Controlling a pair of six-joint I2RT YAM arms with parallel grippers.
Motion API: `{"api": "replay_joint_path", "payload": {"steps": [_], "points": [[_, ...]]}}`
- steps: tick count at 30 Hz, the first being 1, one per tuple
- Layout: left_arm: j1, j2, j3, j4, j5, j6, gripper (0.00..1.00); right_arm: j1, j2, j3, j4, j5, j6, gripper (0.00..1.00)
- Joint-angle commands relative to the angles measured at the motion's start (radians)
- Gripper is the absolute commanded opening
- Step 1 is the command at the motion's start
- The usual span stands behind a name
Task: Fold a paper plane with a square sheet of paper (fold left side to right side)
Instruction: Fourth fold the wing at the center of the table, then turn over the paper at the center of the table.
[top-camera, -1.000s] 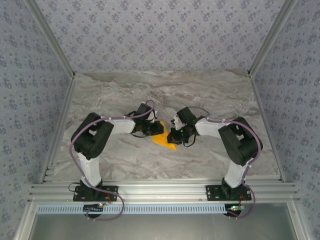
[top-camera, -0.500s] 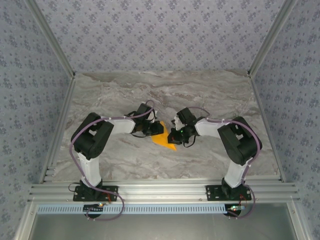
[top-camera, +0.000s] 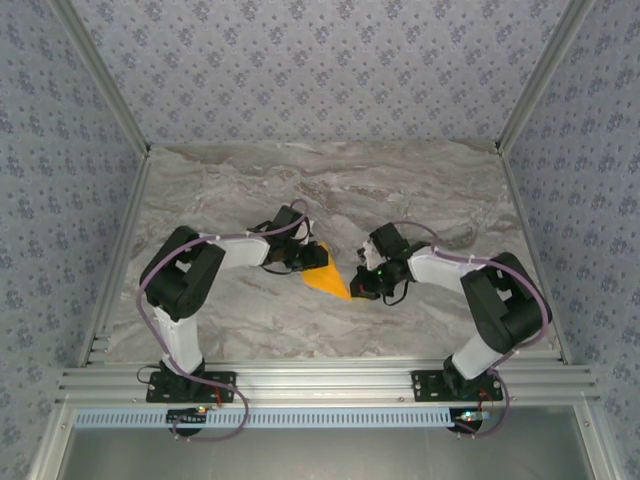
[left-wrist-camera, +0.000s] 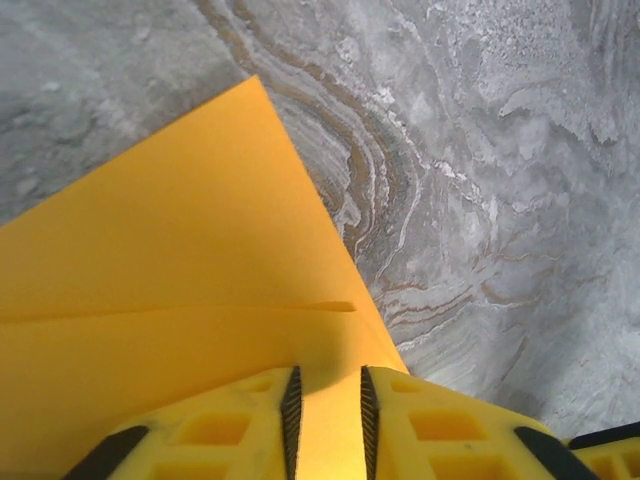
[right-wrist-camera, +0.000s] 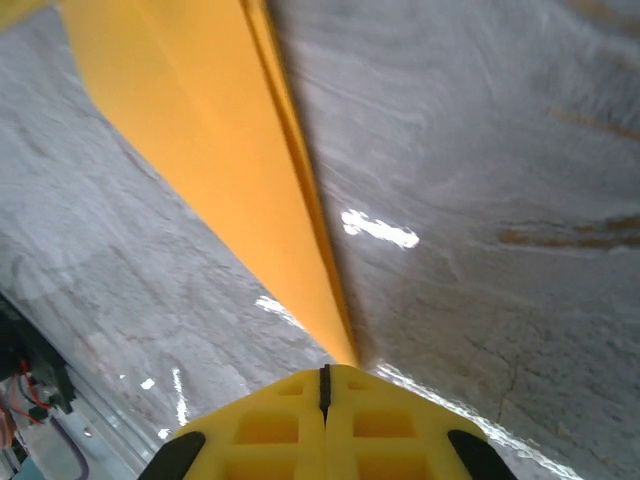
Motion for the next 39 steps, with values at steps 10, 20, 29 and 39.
{"api": "replay_joint_path", "payload": {"steps": [10, 20, 29, 39], "points": [[0.058, -0.281, -0.149, -0.003, -0.061, -0.091, 0.49, -0.015, -0.191, 0.037, 0.119, 0.099, -0.085, 0.39], [0.059, -0.144, -0.157, 0.145, 0.02, -0.171, 0.49, -0.013, -0.227, 0.017, 0.152, 0.118, -0.091, 0.49], [0.059, -0.024, -0.112, 0.249, 0.085, -0.203, 0.37, -0.042, -0.269, -0.024, 0.166, 0.082, -0.072, 0.55], [0.068, -0.176, -0.118, 0.318, 0.117, -0.174, 0.11, -0.2, -0.302, -0.167, 0.452, -0.181, 0.108, 0.95]]}}
